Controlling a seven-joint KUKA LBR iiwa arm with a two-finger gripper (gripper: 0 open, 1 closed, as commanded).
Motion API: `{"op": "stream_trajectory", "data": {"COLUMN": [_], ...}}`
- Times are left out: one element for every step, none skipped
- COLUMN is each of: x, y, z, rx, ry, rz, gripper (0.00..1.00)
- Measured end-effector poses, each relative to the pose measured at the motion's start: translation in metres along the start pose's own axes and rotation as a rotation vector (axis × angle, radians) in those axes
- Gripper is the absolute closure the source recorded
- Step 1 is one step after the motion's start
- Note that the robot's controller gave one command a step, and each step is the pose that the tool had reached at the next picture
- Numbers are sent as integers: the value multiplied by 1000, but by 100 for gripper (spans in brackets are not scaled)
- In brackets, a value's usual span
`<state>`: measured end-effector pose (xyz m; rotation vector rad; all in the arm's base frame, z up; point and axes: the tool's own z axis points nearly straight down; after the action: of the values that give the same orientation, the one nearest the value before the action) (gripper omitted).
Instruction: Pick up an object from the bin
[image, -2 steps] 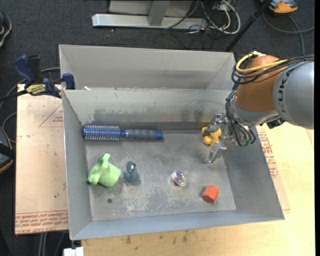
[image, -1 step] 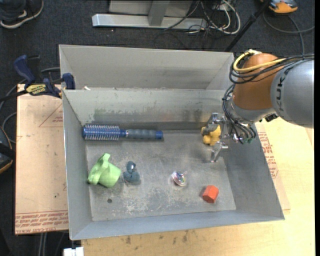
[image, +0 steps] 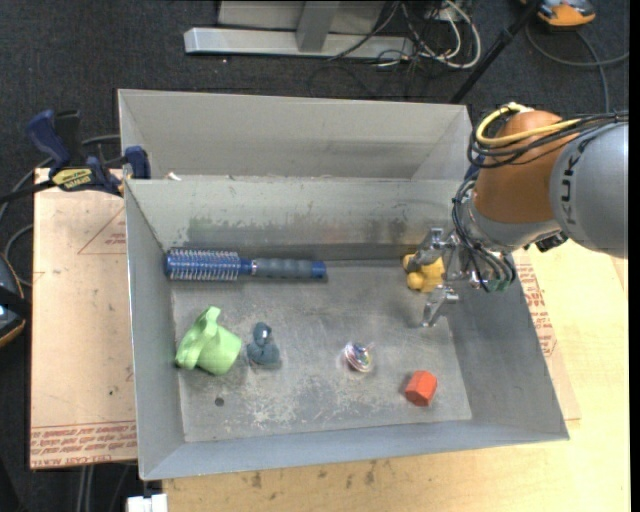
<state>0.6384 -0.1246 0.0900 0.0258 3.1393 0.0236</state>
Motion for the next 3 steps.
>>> {"op": "stream_trajectory", "data": {"x": [0,-16,-21], "y": [-3,-10,-7], "z": [-2,-2,-5], "rx": [-10,4,3], "ry": [2,14,-11], "rz": [32,-294,-294], "gripper": [0,0,100]}}
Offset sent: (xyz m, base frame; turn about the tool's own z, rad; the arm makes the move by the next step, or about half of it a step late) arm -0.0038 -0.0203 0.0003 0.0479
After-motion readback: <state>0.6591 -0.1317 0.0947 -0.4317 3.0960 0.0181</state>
